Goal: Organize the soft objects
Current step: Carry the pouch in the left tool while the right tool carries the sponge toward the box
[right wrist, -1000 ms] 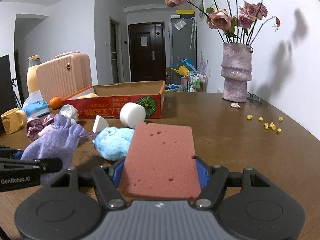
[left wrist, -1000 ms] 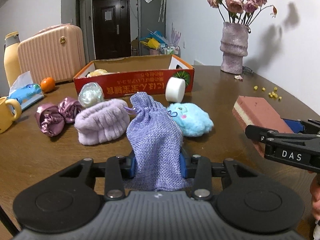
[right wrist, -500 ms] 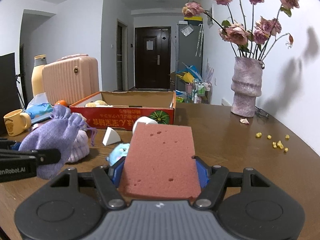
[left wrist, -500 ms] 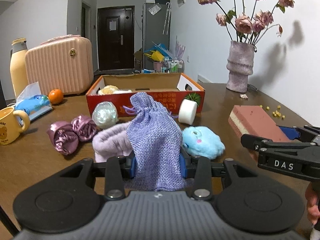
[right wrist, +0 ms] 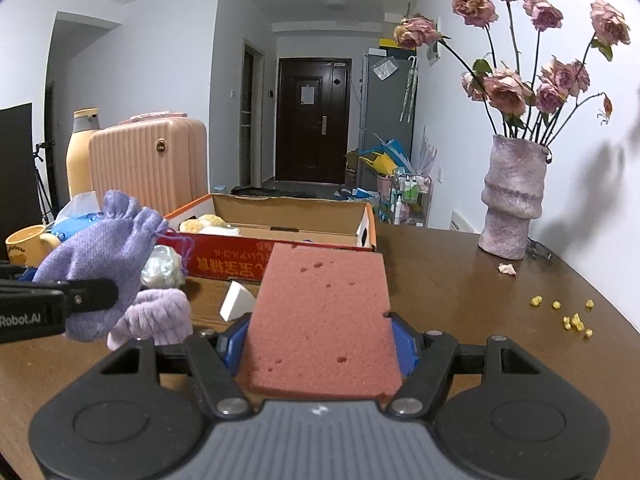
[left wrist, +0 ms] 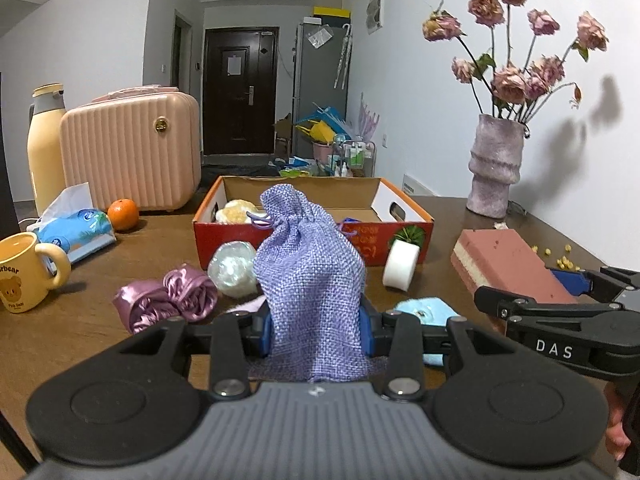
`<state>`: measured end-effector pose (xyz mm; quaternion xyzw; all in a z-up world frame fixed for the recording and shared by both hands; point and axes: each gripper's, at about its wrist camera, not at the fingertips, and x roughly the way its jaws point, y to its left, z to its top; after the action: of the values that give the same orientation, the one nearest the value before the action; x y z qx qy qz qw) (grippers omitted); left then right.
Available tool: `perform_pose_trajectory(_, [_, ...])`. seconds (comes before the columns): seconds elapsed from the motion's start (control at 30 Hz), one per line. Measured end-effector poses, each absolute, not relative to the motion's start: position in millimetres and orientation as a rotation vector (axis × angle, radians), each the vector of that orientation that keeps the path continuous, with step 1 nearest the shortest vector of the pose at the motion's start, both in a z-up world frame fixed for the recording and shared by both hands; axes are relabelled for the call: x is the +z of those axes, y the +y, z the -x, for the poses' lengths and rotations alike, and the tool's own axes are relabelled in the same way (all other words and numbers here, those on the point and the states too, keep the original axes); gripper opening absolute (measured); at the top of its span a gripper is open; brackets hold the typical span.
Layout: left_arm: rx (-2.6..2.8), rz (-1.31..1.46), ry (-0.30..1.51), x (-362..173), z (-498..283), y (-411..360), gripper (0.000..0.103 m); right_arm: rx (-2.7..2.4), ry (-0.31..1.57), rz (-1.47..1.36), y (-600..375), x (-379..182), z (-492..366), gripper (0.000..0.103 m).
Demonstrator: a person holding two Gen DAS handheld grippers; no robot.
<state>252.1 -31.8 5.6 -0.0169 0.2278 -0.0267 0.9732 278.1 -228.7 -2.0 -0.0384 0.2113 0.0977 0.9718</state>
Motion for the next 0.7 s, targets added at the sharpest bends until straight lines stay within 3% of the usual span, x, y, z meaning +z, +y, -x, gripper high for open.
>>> perform_pose_trajectory(0.7, [-0.031,0.063,0.404,26.4,-316.9,-12.9,0.039,0.204,0.409,0.102,-198.1,12.3,-342.8,0.069])
